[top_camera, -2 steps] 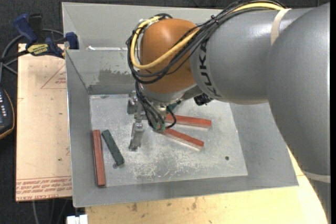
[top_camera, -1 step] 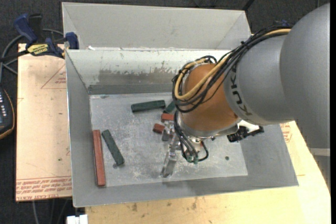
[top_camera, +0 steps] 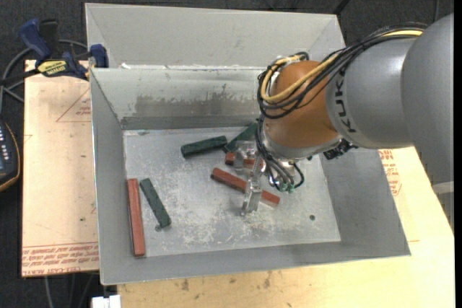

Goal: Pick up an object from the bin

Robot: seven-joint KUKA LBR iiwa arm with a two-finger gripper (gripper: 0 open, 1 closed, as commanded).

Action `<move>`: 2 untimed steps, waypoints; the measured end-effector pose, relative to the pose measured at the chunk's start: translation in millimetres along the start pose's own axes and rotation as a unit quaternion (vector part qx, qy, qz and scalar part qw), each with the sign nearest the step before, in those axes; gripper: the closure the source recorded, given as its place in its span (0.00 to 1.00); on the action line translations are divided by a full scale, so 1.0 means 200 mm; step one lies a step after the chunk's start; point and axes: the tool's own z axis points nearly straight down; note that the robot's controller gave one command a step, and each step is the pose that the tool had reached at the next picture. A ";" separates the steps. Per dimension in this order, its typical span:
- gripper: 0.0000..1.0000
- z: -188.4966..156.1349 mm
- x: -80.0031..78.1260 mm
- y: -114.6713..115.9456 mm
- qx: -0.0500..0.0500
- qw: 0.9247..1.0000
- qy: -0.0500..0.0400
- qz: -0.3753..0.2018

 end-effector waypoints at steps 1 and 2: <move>1.00 0.00 0.01 0.02 -0.001 1.000 0.002 -0.001; 1.00 -0.78 0.00 -0.04 -0.001 0.998 -0.003 -0.063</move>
Offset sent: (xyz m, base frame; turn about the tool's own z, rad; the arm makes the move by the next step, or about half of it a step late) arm 0.0000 0.0000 0.0000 0.0000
